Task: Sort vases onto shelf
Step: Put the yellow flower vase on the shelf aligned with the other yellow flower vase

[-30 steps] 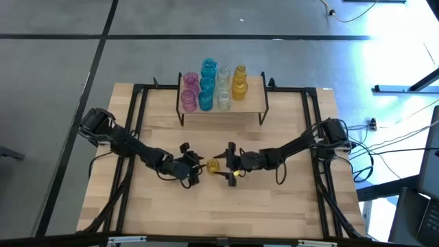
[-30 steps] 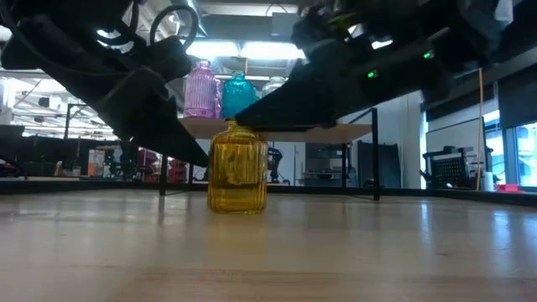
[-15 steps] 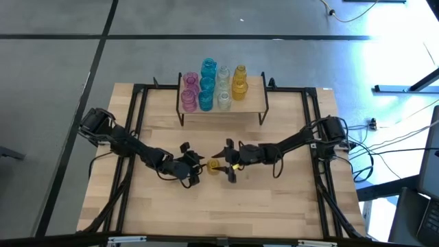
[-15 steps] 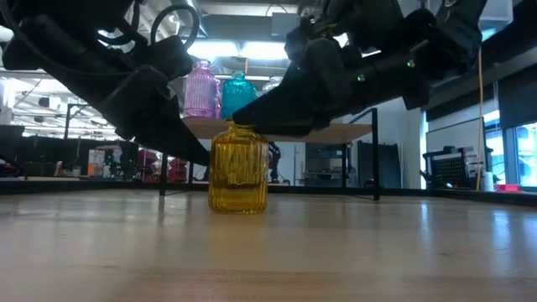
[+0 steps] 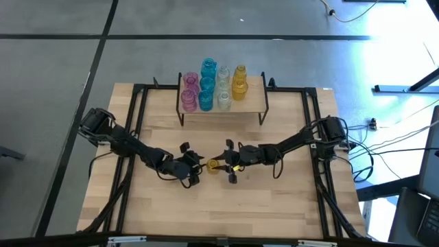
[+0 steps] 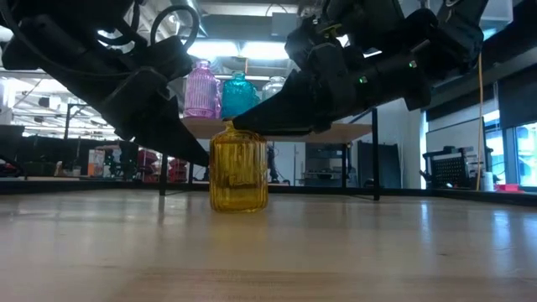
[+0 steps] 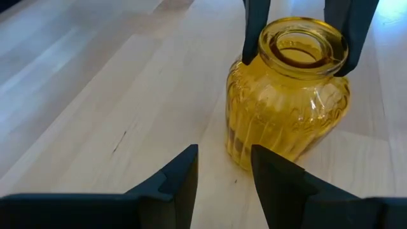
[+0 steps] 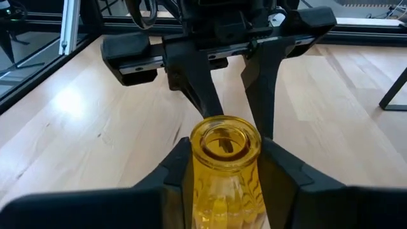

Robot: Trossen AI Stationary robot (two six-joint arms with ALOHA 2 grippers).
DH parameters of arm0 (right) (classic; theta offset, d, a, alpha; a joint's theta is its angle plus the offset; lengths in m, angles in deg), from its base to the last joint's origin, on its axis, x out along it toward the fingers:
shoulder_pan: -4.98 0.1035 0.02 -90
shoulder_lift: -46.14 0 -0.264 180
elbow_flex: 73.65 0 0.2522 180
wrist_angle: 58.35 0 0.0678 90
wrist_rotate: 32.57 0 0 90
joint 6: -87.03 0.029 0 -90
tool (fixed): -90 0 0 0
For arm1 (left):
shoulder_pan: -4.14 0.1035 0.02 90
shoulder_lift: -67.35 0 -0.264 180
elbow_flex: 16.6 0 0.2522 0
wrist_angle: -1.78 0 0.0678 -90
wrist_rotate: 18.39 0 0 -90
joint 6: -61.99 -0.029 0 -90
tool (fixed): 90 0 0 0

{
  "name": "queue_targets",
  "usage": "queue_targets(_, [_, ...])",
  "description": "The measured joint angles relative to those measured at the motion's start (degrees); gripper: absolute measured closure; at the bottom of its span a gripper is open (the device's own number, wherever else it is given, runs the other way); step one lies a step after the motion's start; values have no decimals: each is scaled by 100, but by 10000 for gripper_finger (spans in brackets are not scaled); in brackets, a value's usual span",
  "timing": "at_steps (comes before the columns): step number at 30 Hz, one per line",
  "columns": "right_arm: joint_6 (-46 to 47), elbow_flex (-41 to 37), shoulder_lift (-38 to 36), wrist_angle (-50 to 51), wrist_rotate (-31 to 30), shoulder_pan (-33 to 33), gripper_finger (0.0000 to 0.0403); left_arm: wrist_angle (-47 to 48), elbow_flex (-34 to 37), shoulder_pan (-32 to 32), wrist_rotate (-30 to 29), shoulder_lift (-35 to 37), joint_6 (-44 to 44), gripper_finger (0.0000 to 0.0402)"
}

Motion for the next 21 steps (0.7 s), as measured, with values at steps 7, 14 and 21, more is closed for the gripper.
queue_targets(7, [-154,-7,-219,362,-3,0,286,0,0,-4,4,0,0,262])
queue_targets(14, [-158,-60,-631,732,-2,0,286,7,0,-4,9,0,0,262])
queue_targets(21, [-148,-328,-589,269,-57,-12,284,7,0,-4,9,0,0,262])
